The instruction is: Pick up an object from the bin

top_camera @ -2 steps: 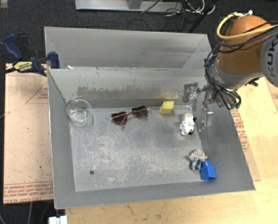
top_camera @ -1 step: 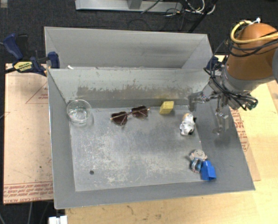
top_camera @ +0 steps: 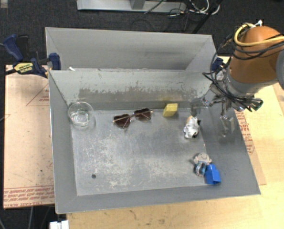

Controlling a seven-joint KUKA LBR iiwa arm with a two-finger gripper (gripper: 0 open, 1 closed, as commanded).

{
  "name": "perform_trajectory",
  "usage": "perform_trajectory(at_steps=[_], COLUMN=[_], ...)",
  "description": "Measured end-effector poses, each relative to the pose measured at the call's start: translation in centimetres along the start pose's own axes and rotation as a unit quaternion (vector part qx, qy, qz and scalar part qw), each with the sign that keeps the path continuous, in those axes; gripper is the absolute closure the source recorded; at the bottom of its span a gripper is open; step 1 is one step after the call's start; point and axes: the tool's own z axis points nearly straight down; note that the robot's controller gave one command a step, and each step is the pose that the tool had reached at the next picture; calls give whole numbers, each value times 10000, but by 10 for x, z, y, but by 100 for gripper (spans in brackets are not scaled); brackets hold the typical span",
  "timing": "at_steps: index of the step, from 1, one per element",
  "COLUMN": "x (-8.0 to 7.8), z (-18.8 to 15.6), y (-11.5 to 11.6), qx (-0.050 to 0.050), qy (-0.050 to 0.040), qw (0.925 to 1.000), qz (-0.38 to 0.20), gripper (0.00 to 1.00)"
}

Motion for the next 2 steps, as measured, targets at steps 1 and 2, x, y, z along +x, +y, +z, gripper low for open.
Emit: perform_trajectory(at_steps=[1,2], x=[-6,-15], z=[54,74], y=[8,9], qx=[-1,-44], qy=[-6,-32], qw=[9968,9855], qz=[-800,-1698], gripper=[0,100])
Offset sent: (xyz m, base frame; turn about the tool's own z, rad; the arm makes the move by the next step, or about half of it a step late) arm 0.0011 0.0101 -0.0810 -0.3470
